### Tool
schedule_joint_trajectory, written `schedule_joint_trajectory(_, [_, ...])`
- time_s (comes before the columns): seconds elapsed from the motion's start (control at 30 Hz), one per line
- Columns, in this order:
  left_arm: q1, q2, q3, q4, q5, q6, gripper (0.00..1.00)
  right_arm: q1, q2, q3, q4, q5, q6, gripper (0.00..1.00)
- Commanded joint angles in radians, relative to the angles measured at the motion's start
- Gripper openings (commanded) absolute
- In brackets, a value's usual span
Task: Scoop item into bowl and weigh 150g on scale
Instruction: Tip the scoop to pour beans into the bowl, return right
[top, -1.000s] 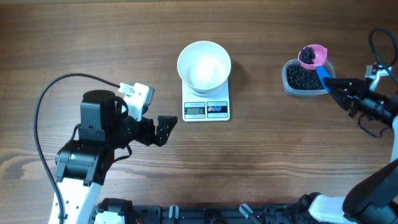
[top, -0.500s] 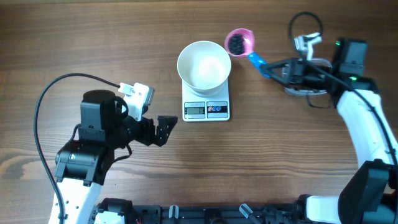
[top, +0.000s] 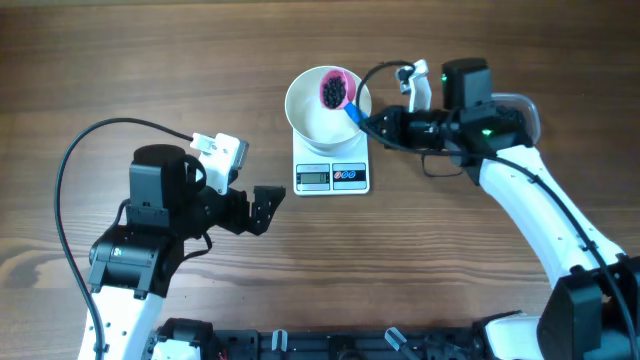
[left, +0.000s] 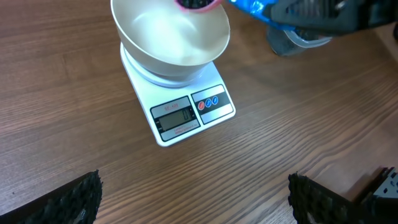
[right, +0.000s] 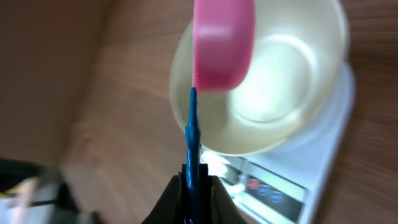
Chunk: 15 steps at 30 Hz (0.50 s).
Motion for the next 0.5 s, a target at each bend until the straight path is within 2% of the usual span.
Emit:
schedule_joint_trajectory(0.0, [-0.004,0.002,0.001,0.003,0.019,0.005,1.00,0.071,0.010,0.077,-0.016,0.224,-0.166,0.04])
schedule_joint_trajectory(0.23, [-0.004,0.002,0.001,0.003,0.019,0.005,1.00,0.187,-0.021,0.119,-0.033,0.557,-0.299,0.04])
schedule_joint_trajectory(0.37, [-0.004,0.002,0.001,0.003,0.019,0.005,1.00,0.211,-0.021,0.119,-0.043,0.639,-0.328,0.04])
schedule_joint_trajectory(0.47, [-0.004,0.002,0.001,0.003,0.019,0.005,1.00,0.222,-0.021,0.119,-0.043,0.654,-0.408,0.05])
